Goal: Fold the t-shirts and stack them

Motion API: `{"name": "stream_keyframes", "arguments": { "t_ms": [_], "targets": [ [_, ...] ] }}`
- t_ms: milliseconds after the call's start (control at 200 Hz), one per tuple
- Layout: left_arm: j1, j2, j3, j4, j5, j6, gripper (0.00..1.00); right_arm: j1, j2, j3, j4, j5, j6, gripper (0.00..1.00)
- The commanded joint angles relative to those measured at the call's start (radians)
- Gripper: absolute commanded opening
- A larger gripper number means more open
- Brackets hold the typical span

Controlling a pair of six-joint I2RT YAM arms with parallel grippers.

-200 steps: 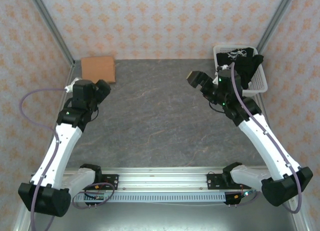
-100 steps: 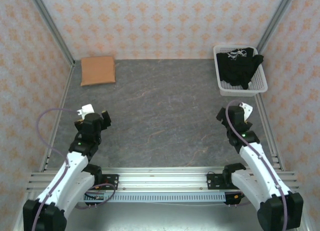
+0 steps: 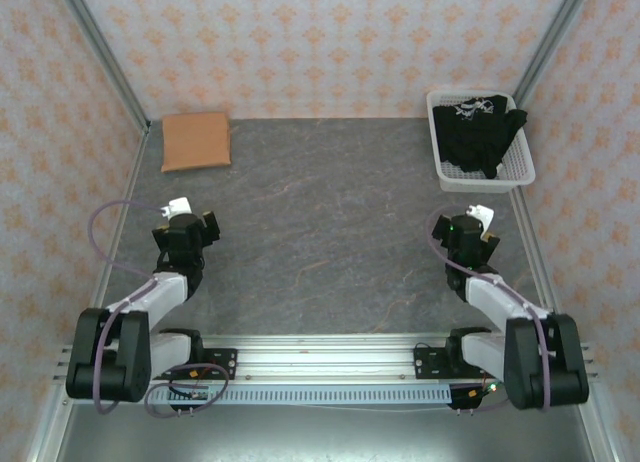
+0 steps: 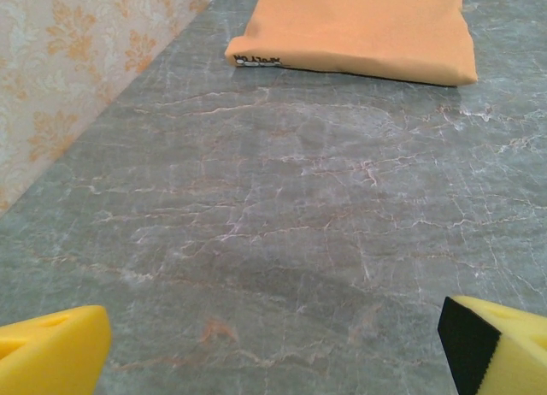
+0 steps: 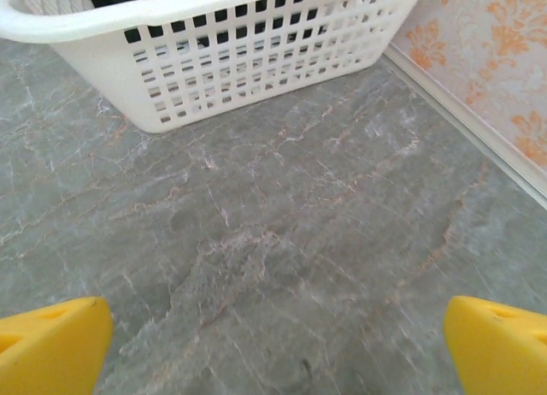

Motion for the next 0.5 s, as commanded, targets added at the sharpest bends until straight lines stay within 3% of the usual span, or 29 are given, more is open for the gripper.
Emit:
{"name": "stream_keyframes", "arguments": {
  "t_ms": [0,135,240,340,390,440,495],
  "targets": [
    [0.008,0.084,0.041,0.176,0.051,-0.003,1.00,-0.019,0.093,0.035,0.214,-0.058,-0.028,0.99],
    [0.008,0.217,0.116,0.201,0.090,0.004,1.00,-0.032,0.205,0.091,0.288,-0.110,-0.044,0.99],
    [0.000,0.235,0.149,0.155,0.137,0.034,1.00,-0.042,0.290,0.106,0.346,-0.143,-0.062,0.99],
    [-0.034,0.264,0.059,0.349,0.128,0.071,1.00,-0.049,0.379,0.079,0.474,-0.205,-0.082,0.99],
    [-0.042,0.316,0.016,0.488,0.118,0.084,1.00,-0.048,0.373,0.087,0.448,-0.223,-0.089,0.99],
    [-0.038,0.283,0.061,0.338,0.095,0.056,1.00,-0.048,0.378,0.080,0.466,-0.224,-0.089,0.99],
    [-0.045,0.310,0.062,0.386,0.079,0.069,1.00,-0.049,0.373,0.089,0.444,-0.223,-0.089,0.99]
  ]
}}
